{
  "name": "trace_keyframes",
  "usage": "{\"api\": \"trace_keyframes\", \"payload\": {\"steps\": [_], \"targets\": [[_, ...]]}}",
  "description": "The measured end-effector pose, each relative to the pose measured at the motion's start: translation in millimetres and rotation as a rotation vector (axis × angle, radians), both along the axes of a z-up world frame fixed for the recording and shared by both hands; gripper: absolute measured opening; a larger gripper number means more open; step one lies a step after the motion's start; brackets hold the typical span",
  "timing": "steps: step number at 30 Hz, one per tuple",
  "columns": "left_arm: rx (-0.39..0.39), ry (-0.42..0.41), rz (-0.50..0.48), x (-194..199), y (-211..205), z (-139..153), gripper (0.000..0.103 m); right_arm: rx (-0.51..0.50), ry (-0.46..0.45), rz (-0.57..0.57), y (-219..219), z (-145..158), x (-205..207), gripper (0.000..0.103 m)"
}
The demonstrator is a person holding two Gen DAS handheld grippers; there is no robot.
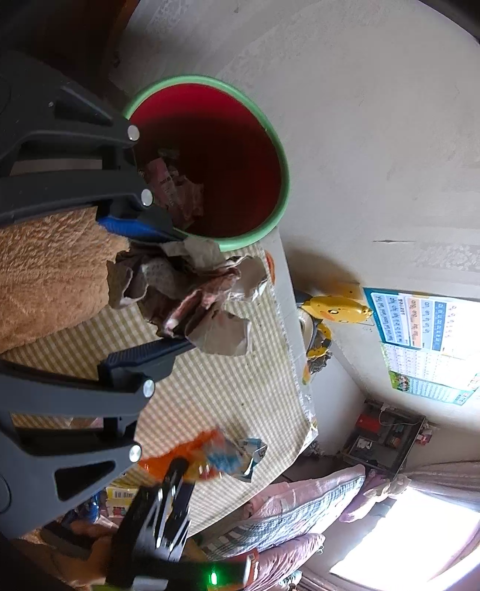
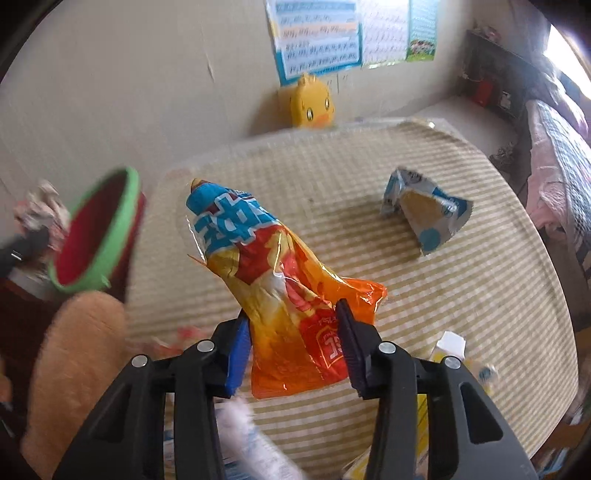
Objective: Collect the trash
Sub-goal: 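Carry the paper wad with the left tool while the right tool carries the chip bag to the bucket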
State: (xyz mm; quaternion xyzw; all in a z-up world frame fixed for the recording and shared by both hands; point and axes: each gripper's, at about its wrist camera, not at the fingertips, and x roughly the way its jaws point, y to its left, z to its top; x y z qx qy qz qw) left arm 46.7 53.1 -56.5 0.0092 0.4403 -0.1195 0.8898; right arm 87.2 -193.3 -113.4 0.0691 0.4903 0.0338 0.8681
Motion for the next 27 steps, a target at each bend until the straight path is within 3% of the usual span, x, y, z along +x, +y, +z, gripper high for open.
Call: {"api": "trace_keyframes", "payload": {"steps": [4, 10, 16, 27], "targets": [[0.007, -0.026, 0.022, 2, 7, 8, 0.046, 0.084, -0.105, -0.038, 8, 42, -17, 0.042], [0.009, -0.068, 0.061, 5, 24, 20, 0.046, 0.139, -0.183, -0.025, 32, 78, -16, 0.043], [0.006, -0.097, 0.104, 9, 42, 28, 0.046, 0.163, -0.209, 0.004, 54, 94, -6, 0.043], [0.010, -0.123, 0.172, 16, 75, 31, 0.046, 0.187, -0.208, 0.083, 98, 97, 17, 0.044]]}}
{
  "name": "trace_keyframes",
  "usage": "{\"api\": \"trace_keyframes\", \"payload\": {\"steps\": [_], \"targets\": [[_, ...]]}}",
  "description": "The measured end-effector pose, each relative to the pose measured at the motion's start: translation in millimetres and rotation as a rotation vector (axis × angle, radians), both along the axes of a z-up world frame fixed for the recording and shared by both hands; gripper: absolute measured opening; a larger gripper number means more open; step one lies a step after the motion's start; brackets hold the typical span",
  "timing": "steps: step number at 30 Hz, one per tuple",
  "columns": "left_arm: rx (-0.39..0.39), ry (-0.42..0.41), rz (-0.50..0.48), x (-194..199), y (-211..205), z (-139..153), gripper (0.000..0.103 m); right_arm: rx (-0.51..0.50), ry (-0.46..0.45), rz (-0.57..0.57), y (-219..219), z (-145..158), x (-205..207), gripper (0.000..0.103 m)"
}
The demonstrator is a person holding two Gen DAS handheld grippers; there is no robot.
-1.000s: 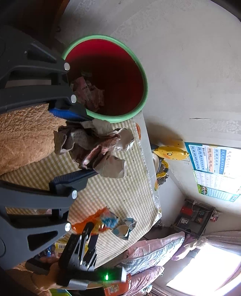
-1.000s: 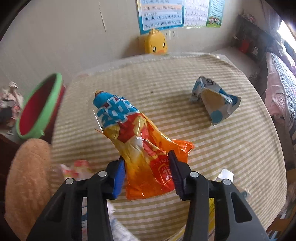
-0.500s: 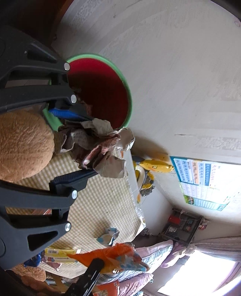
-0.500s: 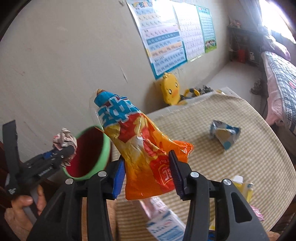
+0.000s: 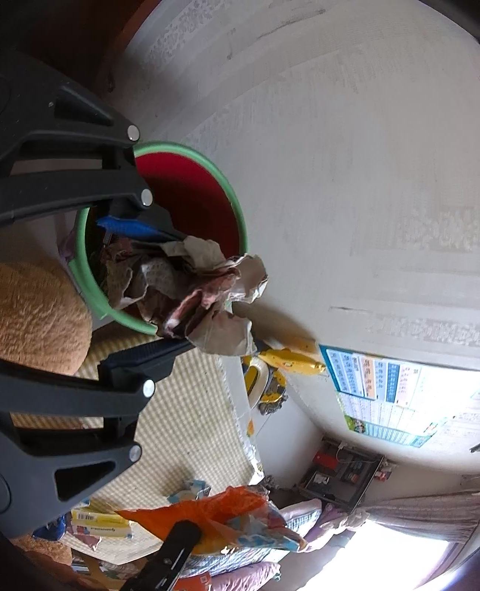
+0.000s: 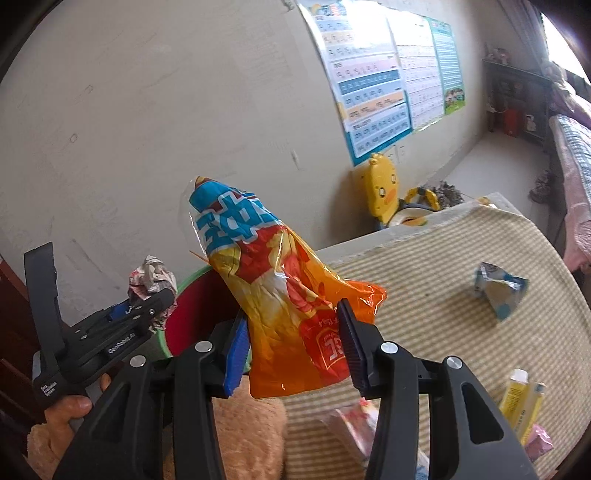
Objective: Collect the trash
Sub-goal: 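Carry the paper wad with the left tool while the right tool carries the chip bag to the bucket, then open the left tool over the bucket while the right tool releases the chip bag into it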
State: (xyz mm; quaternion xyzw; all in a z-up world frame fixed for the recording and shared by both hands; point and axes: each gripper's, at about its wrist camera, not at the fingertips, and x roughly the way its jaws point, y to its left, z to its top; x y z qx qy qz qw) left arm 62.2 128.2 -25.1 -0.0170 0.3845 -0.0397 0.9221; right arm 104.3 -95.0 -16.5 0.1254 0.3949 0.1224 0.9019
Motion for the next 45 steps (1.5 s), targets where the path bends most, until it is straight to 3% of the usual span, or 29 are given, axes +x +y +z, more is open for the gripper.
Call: {"api": "trace_keyframes", "payload": {"steps": [21, 43, 45], "targets": [[-0.044, 0.077, 0.095, 31, 52, -32, 0.046, 0.013, 0.048, 0.136, 82, -15, 53, 0.044], [-0.038, 0.160, 0.135, 63, 73, -71, 0.046, 0.072, 0.117, 0.216, 120, -42, 100, 0.045], [-0.034, 0.167, 0.140, 66, 74, -74, 0.047, 0.080, 0.124, 0.223, 122, -45, 104, 0.050]]}}
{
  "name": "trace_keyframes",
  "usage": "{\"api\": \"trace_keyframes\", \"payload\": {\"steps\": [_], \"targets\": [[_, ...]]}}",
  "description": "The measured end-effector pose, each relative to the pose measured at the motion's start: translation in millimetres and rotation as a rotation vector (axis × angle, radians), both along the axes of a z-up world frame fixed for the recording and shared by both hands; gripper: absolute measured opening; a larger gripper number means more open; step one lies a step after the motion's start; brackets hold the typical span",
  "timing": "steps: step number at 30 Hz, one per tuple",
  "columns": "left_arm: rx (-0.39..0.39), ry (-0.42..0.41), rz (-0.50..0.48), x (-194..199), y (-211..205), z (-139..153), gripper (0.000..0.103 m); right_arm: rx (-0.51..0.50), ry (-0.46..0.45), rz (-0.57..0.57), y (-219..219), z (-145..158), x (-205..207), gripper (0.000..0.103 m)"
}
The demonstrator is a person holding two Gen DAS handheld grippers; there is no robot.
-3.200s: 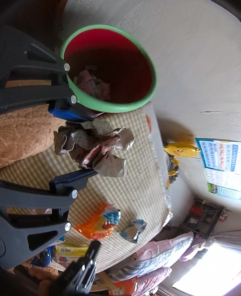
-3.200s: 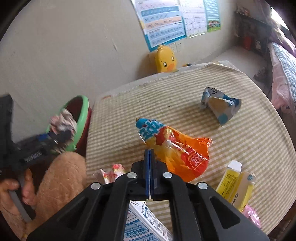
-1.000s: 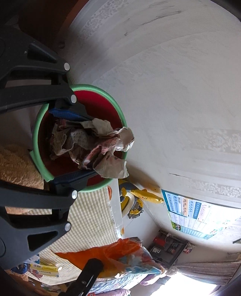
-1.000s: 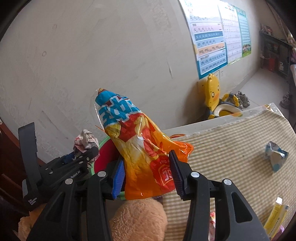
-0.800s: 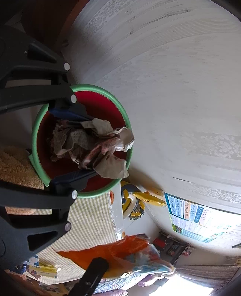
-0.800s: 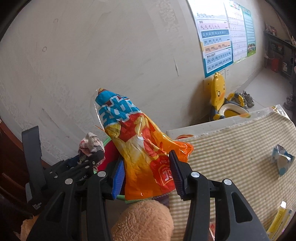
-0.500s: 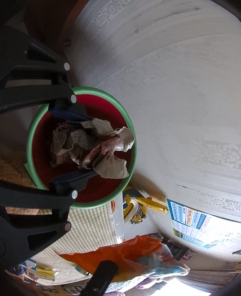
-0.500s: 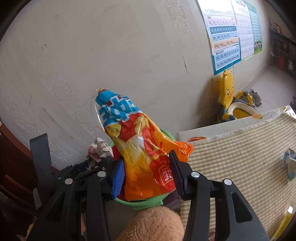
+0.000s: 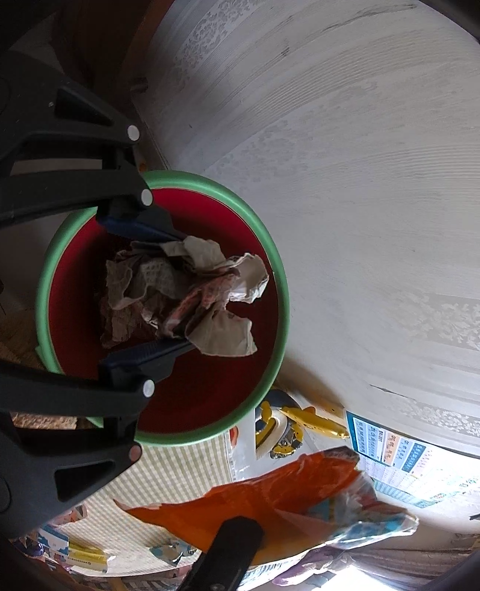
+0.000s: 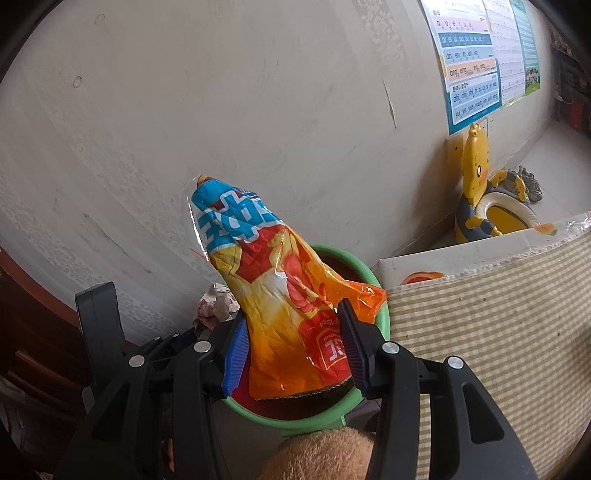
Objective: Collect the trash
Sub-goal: 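Open the left tool over the bucket while the right tool releases the chip bag into it, then move both tools back to the table and grasp the white milk carton with the right tool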
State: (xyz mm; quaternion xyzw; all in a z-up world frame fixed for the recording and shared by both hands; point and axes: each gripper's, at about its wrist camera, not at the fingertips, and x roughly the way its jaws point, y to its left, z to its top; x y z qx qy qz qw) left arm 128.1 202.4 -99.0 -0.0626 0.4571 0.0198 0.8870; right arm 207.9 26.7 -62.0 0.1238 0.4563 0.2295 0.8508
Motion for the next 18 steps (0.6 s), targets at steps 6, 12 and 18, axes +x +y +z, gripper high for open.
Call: {"api": "trace_keyframes", "payload": {"steps": [6, 12, 18], "targets": [[0.008, 0.010, 0.026, 4, 2, -5, 0.070, 0.012, 0.011, 0.014, 6, -8, 11, 0.067], [0.073, 0.008, 0.066, -7, 0, 12, 0.081, 0.002, 0.020, -0.039, -7, -16, 5, 0.068], [0.229, -0.229, 0.053, -56, -33, 109, 0.096, -0.031, 0.035, -0.114, -38, -23, -8, 0.069]]}}
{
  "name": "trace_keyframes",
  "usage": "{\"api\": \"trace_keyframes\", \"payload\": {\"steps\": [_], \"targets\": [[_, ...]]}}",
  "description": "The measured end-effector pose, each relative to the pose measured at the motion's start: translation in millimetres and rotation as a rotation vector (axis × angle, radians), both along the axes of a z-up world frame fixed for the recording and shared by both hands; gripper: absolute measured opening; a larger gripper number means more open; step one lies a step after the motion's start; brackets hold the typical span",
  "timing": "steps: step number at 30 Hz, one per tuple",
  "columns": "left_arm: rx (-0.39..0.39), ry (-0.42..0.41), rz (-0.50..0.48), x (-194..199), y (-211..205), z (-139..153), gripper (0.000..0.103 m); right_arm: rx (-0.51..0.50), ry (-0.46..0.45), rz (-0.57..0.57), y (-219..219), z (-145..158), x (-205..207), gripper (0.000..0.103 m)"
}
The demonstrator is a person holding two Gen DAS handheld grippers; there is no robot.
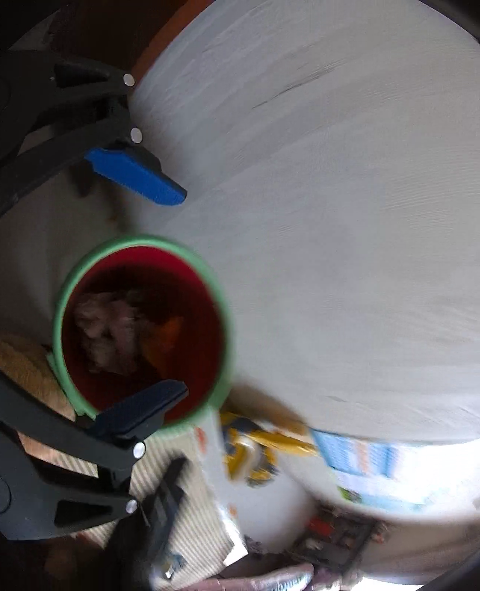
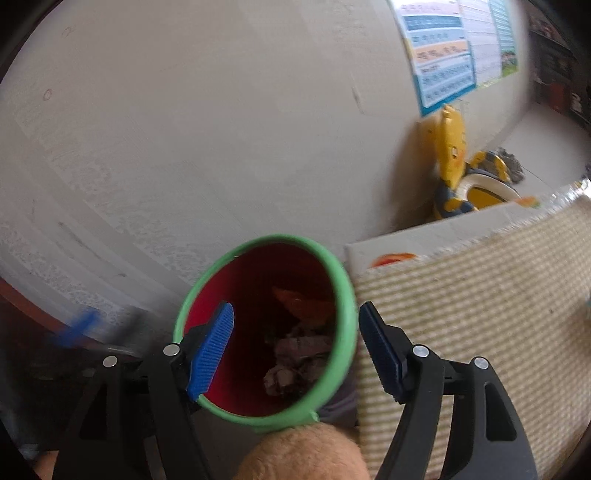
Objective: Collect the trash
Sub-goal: 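Move both tools back to the table and grasp the white milk carton with the right tool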
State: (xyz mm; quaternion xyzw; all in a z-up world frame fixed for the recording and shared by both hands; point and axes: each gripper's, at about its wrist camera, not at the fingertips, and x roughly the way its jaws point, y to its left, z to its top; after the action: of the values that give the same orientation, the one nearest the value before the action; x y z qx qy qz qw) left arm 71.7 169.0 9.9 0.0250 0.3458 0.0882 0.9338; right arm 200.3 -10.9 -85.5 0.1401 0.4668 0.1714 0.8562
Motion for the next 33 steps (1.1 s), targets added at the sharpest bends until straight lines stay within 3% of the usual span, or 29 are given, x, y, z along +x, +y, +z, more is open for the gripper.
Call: {"api": "trace_keyframes", "payload": {"steps": [6, 10, 17, 25, 30, 33], "targets": [[0.099, -0.342, -0.068, -67, -32, 82, 0.098, -0.064, 0.014, -0.064, -31, -7, -15, 0.071], [0.092, -0.406, -0.058, -79, -30, 100, 0.098, -0.154, 0.012, -0.106, -56, -10, -28, 0.073], [0.153, -0.394, -0.015, -77, -38, 99, 0.098, -0.242, 0.036, -0.191, -97, -16, -44, 0.073], [0.124, -0.404, -0.074, -86, -45, 99, 0.098, -0.278, 0.035, -0.210, -130, -2, -59, 0.073], [-0.018, -0.245, -0.128, -67, -45, 72, 0.098, -0.281, 0.062, -0.190, -144, 5, -75, 0.073], [-0.102, -0.095, -0.151, -51, -51, 37, 0.098, -0.288, 0.090, -0.152, -152, 6, -99, 0.073]]}}
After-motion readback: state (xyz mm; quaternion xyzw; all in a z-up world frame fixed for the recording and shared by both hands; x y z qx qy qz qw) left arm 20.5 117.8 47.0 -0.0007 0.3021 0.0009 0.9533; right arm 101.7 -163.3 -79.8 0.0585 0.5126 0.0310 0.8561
